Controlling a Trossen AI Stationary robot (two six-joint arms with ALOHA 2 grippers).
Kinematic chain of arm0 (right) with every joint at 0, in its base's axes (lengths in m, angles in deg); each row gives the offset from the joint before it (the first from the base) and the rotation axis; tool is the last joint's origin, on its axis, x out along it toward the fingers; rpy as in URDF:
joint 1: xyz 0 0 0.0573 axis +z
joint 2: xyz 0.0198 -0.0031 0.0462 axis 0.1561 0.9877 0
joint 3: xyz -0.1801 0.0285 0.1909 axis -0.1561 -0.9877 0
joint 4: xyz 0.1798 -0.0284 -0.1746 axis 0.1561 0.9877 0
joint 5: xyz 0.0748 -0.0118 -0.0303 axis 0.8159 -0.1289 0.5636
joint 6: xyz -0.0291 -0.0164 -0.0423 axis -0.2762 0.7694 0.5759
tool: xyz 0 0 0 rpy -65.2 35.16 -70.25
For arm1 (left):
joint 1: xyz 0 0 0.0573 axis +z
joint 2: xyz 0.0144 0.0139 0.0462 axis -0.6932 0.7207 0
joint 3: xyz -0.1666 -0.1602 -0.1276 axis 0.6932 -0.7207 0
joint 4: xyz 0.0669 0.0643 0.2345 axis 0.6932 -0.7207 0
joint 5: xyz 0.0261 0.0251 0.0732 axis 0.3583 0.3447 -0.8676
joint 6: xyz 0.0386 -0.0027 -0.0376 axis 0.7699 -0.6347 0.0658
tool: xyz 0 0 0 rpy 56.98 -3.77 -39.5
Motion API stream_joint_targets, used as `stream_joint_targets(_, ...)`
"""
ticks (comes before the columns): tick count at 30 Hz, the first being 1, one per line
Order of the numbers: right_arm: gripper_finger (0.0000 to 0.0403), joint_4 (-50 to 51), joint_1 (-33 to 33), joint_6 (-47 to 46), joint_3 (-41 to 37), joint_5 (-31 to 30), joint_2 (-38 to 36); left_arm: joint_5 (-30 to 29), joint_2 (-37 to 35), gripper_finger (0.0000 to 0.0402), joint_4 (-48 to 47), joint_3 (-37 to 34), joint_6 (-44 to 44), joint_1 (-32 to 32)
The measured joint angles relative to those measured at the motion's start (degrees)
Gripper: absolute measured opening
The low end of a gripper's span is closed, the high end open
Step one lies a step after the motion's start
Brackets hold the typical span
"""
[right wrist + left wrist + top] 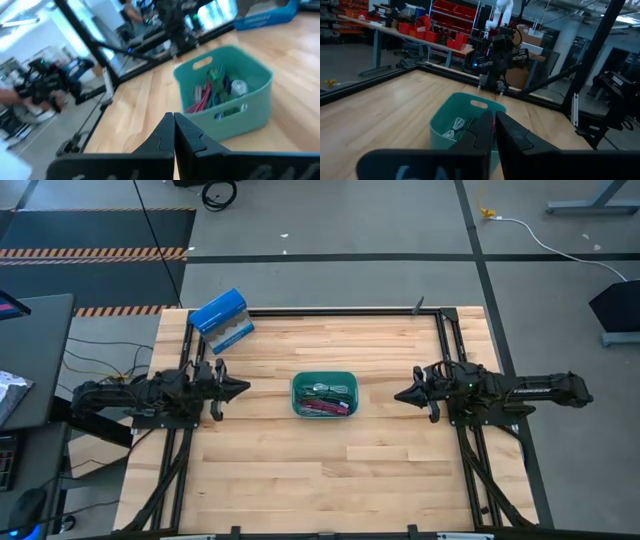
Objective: Pick and place USB-C Cables
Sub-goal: Return to Home Position
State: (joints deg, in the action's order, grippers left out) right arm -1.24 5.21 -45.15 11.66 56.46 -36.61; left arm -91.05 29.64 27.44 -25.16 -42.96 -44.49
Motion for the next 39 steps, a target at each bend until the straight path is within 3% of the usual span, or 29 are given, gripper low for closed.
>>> stream_joint_targets(4,0.0002,-1.39,1.30,-0.45,0.33,-3.59,-0.01,-0.29,0.00,0.0031,0.64,-0.07,-0.54,0.01)
stream_joint_targets(10,0.0022,-0.85,1.85,-0.47,0.33,0.85,0.35,-0.36,0.00,0.0033,0.86,-0.07,-0.31,0.00)
stream_joint_targets(21,0.0022,0.20,1.83,9.40,0.33,0.96,0.39,-0.22,0.00,0.0034,1.30,-0.07,-0.31,0.00)
stream_joint_targets(39,0.0022,0.23,1.83,9.60,0.33,0.96,0.39,-0.14,0.00,0.0034,1.42,-0.07,-0.33,0.00)
